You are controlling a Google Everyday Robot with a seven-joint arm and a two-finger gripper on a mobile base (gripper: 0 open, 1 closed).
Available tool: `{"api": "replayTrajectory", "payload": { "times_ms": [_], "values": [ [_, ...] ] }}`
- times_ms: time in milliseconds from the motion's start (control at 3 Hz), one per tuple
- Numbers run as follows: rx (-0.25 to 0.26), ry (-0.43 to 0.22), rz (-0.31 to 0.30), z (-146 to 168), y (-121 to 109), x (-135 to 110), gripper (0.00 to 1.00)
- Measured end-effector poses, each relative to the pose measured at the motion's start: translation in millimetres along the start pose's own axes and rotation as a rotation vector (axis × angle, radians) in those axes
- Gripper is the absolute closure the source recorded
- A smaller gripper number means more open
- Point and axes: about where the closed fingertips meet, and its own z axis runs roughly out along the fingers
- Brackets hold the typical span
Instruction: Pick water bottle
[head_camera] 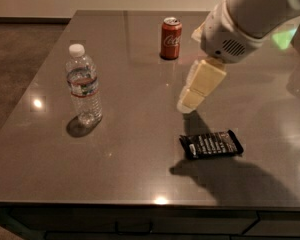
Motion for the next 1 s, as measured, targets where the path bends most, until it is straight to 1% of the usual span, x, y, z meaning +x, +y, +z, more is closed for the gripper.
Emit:
{"api": "replayTrajectory", "payload": {
  "times_ms": [333, 667, 1000],
  "values": [
    [-0.015, -0.061, 0.016, 27.5, 4.6, -36.5, 0.0],
    [-0.056, -0.129, 0.031, 47.8, 12.2, -72.4, 0.0],
    [-0.091, -0.193, 0.031, 60.3, 23.8, -105.5, 0.0]
  ]
}}
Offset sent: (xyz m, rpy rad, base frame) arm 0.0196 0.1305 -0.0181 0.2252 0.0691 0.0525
